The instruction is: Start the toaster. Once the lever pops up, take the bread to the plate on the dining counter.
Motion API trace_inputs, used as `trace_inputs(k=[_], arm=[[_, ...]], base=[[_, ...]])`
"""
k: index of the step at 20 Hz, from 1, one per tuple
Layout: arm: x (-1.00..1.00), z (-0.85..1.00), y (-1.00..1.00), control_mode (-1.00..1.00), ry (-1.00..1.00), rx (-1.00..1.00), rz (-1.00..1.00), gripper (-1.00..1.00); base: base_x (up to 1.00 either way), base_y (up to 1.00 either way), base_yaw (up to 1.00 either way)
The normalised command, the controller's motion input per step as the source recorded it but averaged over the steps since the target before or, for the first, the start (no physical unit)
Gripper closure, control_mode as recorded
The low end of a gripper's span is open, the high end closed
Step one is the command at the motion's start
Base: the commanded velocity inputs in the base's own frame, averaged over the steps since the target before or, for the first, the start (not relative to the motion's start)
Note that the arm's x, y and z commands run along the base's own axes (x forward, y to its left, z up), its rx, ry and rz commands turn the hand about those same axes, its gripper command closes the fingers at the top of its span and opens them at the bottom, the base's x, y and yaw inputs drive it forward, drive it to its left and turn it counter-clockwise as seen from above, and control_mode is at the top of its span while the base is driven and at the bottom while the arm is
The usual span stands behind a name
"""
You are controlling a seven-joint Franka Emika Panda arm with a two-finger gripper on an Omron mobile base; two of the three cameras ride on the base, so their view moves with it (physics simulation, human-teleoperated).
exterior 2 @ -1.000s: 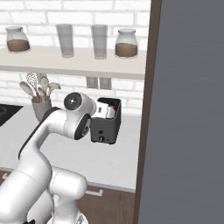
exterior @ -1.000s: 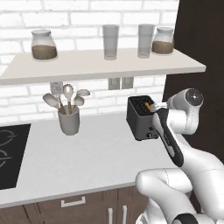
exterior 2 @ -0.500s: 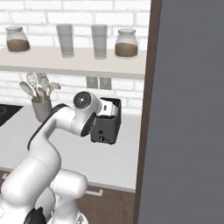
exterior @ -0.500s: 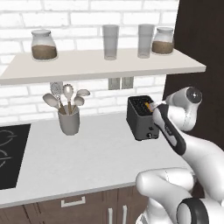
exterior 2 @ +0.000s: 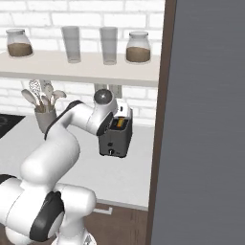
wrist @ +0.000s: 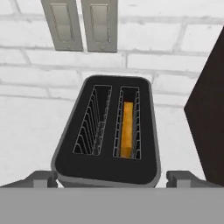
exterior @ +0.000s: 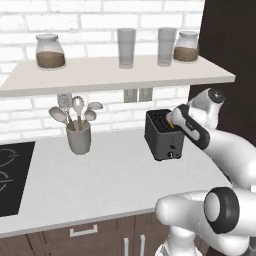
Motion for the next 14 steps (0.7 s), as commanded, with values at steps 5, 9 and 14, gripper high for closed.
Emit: trace_inputs(k=[5,9,14], arm=[[0.25,-0.28,0.02,-1.0,0.07,0.02,0.0,-1.0],[0.06,-0.31,0.0,-1.0,0.0,0.02,0.0,-1.0],[0.06,-0.2,0.0,-1.0,0.0,0.0,0.0,-1.0]], base=[[0.0,0.0,0.0],[0.0,0.0,0.0],[0.0,0.0,0.0]])
